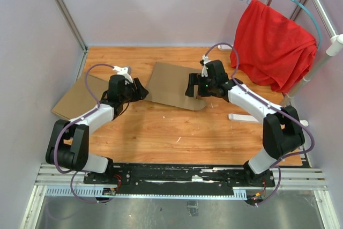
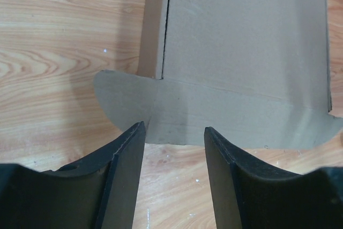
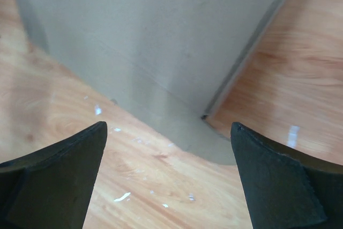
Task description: Fold the paper box
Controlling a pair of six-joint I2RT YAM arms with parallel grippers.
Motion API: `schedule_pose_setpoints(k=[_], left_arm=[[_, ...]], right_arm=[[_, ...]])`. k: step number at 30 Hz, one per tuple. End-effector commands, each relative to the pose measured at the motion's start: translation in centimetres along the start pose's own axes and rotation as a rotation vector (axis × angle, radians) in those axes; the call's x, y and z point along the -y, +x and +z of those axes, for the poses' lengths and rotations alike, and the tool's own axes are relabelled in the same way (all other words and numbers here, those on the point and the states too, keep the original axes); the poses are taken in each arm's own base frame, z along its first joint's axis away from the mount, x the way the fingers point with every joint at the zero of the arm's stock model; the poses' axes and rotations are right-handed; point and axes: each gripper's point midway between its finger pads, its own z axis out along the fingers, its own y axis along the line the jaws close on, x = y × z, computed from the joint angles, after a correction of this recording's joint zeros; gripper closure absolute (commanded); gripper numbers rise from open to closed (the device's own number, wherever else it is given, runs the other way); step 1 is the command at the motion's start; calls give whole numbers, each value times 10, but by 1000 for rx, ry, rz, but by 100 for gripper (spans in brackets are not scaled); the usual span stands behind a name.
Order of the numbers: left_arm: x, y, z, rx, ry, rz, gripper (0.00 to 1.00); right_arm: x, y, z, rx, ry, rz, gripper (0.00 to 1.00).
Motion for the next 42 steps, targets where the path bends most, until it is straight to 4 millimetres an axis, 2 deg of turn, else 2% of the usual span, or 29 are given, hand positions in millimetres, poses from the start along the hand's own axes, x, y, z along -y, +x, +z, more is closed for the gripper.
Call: schedule_pose_setpoints(k=[1, 4, 11, 18, 25, 33, 42], left_arm=[[15, -15, 1, 48, 58, 56, 46], [14, -12, 4, 41, 39, 72, 46], [18, -1, 10, 21, 46, 103, 46], [24, 1, 18, 18, 89, 107, 46], [32, 16, 26, -35, 127, 110, 46], [39, 21, 28, -51, 174, 105, 46], [55, 27, 23, -73, 254, 91, 46]], right_arm=[[62, 5, -30, -31, 375, -56, 2], [65, 11, -40, -50, 412, -56, 2], [27, 30, -42, -75, 249, -28, 1], [9, 41, -24, -121, 189, -17, 1], [9, 53, -3, -178, 192, -10, 1], [2, 54, 15, -183, 150, -13, 2], [-2, 38, 17, -146, 144, -39, 1]])
